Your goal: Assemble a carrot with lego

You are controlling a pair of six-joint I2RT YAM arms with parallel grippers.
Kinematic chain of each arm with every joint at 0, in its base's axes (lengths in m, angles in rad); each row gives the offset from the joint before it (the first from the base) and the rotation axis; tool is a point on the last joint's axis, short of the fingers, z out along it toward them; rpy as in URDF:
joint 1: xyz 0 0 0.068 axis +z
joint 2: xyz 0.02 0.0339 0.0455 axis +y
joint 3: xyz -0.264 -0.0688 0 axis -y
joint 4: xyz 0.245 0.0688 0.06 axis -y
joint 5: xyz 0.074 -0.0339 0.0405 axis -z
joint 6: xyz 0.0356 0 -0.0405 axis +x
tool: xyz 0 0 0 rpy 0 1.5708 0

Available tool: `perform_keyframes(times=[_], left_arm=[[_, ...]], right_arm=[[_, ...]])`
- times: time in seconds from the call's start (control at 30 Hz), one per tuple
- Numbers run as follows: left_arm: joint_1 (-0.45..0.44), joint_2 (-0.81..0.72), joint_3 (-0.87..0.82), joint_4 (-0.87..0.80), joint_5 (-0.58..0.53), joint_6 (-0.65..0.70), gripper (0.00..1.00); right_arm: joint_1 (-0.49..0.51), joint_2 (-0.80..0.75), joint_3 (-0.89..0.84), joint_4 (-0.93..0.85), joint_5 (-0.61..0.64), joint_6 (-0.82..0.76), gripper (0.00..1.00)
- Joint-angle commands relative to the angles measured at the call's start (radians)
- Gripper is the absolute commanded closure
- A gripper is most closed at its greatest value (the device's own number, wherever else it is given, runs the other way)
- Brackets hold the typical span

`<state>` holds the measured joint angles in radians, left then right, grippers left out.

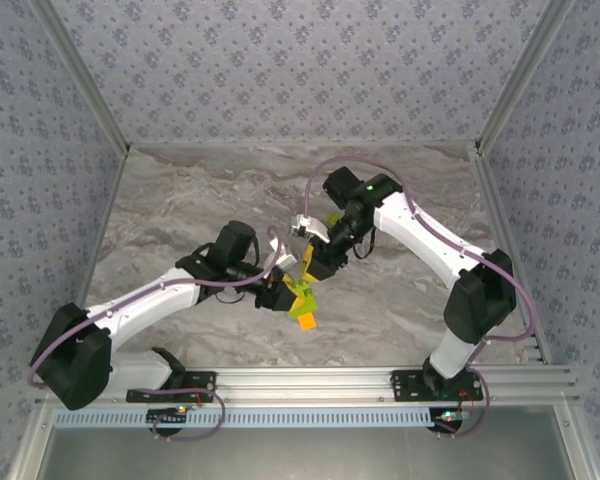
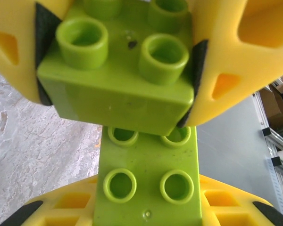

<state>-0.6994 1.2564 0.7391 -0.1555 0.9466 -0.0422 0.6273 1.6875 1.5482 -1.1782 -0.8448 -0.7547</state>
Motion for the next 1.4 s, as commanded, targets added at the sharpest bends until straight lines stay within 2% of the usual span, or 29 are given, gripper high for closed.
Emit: perform_keyframes(times=[0.0, 0.4, 0.73, 1.37], left_arm=[[0.002, -0.015, 0.014, 0.025, 0.043, 0.013, 0.77], [0.002, 0.001, 0.019, 0.005, 0.030, 0.027, 0.77], [0.000, 0.006, 0.023, -0.002, 0.026, 0.032, 0.77], [0.001, -0.006, 0.033, -0.044, -0.015, 0.061, 0.78]], right_arm=[[-0.005, 0.030, 0.023, -0.076, -0.045, -0.056, 0.76], [-0.009, 0.064, 0.053, -0.194, -0.122, -0.148, 0.75], [0.014, 0.090, 0.059, -0.161, -0.087, -0.105, 0.75], [0.049, 0.171, 0.049, -0.223, 0.008, -0.099, 0.74]])
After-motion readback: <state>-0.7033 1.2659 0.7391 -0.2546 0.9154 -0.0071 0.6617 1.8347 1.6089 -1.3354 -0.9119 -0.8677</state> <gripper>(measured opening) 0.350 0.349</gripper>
